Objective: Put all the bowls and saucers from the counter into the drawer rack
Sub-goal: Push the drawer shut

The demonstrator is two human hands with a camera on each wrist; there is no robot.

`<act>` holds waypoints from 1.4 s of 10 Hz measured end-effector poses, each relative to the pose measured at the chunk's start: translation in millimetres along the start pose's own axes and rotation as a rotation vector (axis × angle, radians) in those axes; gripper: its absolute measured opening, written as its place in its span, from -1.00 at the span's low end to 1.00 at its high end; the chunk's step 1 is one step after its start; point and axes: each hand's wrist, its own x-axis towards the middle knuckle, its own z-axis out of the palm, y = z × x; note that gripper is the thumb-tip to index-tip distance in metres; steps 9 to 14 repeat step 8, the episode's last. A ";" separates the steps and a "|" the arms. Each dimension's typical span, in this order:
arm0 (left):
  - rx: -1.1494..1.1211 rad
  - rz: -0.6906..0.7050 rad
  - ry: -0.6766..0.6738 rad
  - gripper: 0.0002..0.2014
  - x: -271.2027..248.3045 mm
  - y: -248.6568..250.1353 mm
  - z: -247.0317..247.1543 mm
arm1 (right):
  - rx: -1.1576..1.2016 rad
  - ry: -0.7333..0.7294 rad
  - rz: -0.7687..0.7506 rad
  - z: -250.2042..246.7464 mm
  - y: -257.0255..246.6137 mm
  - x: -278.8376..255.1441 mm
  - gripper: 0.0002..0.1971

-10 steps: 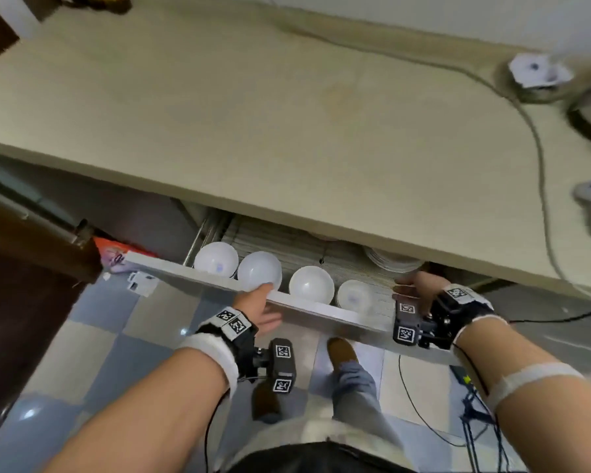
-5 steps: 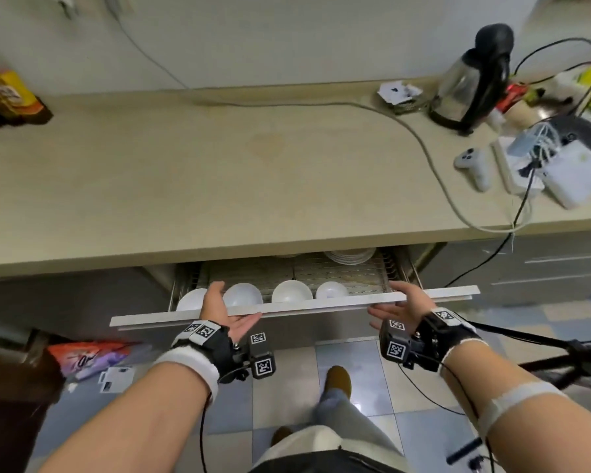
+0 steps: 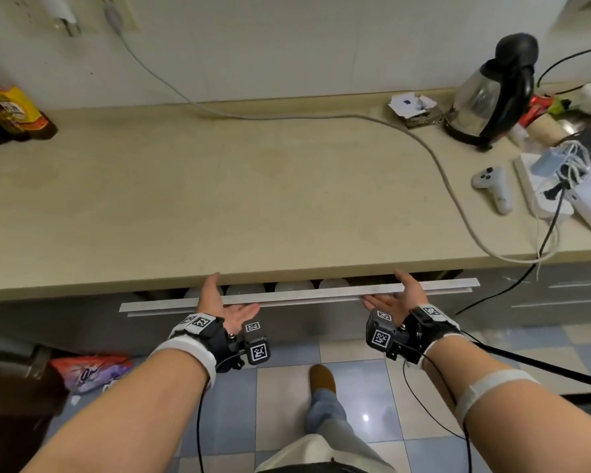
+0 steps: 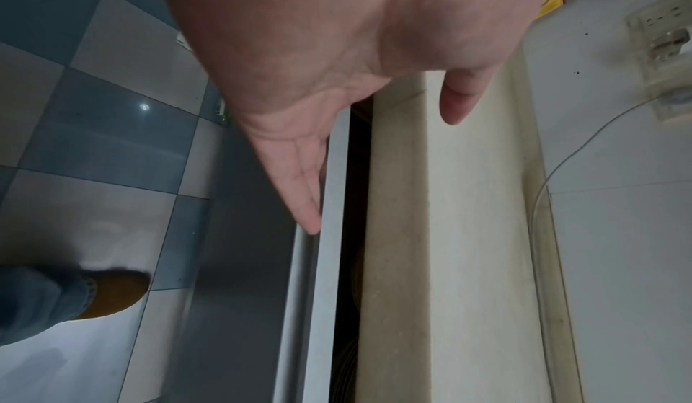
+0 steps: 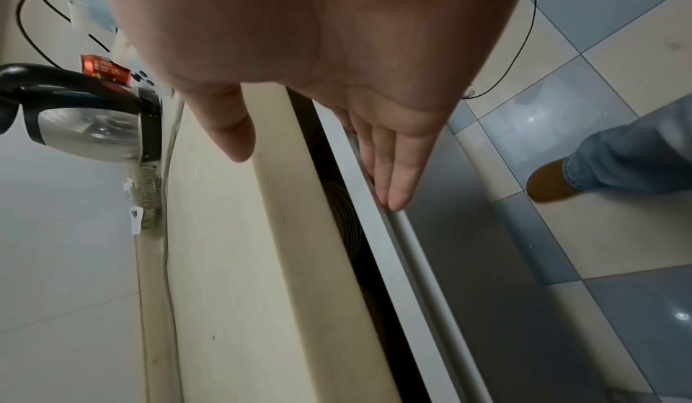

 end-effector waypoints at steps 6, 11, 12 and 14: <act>-0.139 0.026 -0.012 -0.20 22.4 17.1 36.8 | -0.018 0.002 0.028 36.2 -29.9 42.1 -0.67; 0.104 0.095 -0.024 -0.27 5.2 13.5 24.2 | -0.289 0.050 -0.006 34.3 -30.0 25.5 -0.71; 0.104 0.095 -0.024 -0.27 5.2 13.5 24.2 | -0.289 0.050 -0.006 34.3 -30.0 25.5 -0.71; 0.104 0.095 -0.024 -0.27 5.2 13.5 24.2 | -0.289 0.050 -0.006 34.3 -30.0 25.5 -0.71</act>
